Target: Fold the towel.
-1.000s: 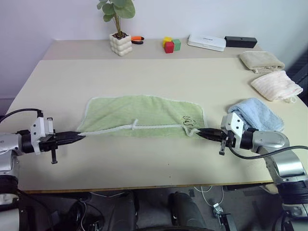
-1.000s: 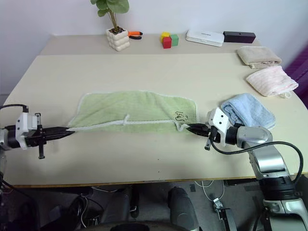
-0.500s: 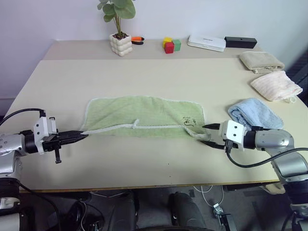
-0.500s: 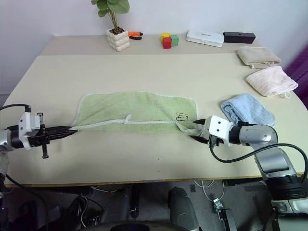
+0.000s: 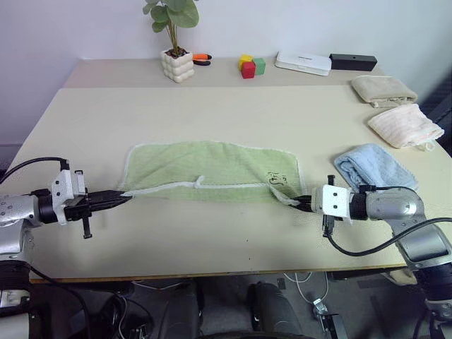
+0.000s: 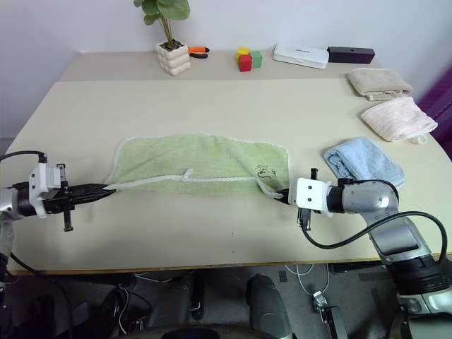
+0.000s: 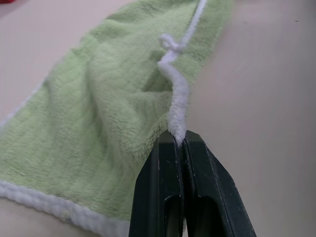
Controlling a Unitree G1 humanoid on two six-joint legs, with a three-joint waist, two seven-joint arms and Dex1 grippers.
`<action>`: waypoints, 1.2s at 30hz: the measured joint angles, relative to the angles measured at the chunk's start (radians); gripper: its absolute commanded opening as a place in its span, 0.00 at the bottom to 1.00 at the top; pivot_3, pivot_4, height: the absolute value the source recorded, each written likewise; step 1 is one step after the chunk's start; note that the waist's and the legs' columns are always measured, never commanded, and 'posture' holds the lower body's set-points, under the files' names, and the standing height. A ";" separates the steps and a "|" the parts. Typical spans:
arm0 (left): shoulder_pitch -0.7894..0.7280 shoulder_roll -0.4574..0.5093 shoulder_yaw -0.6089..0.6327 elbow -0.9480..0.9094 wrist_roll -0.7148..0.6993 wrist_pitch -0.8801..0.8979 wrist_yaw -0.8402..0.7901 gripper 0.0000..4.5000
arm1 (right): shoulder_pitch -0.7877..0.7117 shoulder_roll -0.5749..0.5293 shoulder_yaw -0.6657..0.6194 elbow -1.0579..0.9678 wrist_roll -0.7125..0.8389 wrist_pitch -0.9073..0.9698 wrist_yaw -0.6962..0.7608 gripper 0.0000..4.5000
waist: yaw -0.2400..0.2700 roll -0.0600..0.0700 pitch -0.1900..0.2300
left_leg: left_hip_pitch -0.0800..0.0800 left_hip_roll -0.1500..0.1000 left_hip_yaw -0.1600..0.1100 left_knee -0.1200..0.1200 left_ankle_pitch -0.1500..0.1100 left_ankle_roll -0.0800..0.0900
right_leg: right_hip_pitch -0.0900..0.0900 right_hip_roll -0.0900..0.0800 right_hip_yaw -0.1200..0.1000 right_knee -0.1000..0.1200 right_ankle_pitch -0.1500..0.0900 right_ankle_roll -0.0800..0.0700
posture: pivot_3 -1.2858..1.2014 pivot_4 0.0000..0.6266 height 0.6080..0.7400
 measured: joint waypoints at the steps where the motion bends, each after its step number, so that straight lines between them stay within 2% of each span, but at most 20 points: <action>1: 0.011 0.005 0.000 -0.002 0.000 0.004 -0.008 0.00 | 0.013 -0.013 -0.001 0.001 0.007 -0.014 0.012 0.00 | 0.000 0.000 0.000 | 0.000 0.000 0.000 0.000 0.000 0.000 | 0.000 0.000 0.000 0.000 0.000 0.000 | 0.52 0.24 0.96; 10: 0.121 0.118 0.002 0.004 -0.014 -0.037 -0.097 0.00 | 0.076 -0.088 -0.041 0.099 0.086 -0.148 0.120 0.00 | -0.003 0.000 0.000 | 0.000 0.000 0.000 0.000 0.000 0.000 | 0.000 0.000 0.000 0.000 0.000 0.000 | 0.52 0.24 0.96; 14: 0.181 0.138 0.001 -0.013 -0.041 -0.038 -0.098 0.00 | 0.083 -0.090 -0.075 0.103 0.147 -0.143 0.145 0.00 | 0.000 0.000 0.000 | 0.000 0.000 0.000 0.000 0.000 0.000 | 0.000 -0.001 0.000 0.000 0.000 -0.001 | 0.52 0.24 0.96; 19: 0.316 0.138 0.008 -0.135 -0.084 0.006 -0.098 0.00 | 0.163 -0.092 -0.156 0.098 0.282 -0.089 0.192 0.00 | -0.001 0.000 0.000 | 0.001 0.000 0.000 0.001 0.000 0.001 | 0.001 -0.001 0.000 0.000 -0.001 -0.002 | 0.52 0.24 0.96; 23: 0.339 0.137 0.022 -0.185 -0.087 0.039 -0.092 0.00 | 0.186 -0.093 -0.195 0.059 0.333 -0.029 0.203 0.00 | 0.001 0.000 0.000 | 0.001 0.000 0.000 0.001 0.000 0.001 | 0.001 -0.001 0.000 0.001 -0.002 -0.003 | 0.52 0.24 0.96; 27: 0.259 0.131 0.023 -0.163 -0.087 0.058 -0.062 0.00 | 0.172 -0.080 -0.189 0.060 0.320 -0.026 0.186 0.00 | 0.002 0.000 0.000 | 0.001 0.000 0.000 0.001 0.000 0.001 | 0.001 -0.001 0.000 0.001 -0.002 -0.003 | 0.52 0.24 0.96; 31: 0.104 0.115 0.019 -0.071 -0.080 0.058 -0.036 0.00 | 0.076 -0.049 -0.179 0.112 0.285 -0.011 0.134 0.00 | 0.000 0.000 0.000 | 0.001 0.000 0.000 0.001 0.000 0.001 | 0.001 0.000 0.000 0.001 0.000 0.000 | 0.52 0.24 0.96; 36: -0.108 0.062 -0.016 0.126 -0.019 0.014 -0.011 0.00 | -0.019 0.008 -0.146 0.187 0.240 0.039 0.053 0.00 | 0.001 0.000 0.000 | 0.001 0.000 0.000 0.002 0.000 0.000 | 0.001 0.000 0.000 0.001 0.000 0.000 | 0.52 0.24 0.96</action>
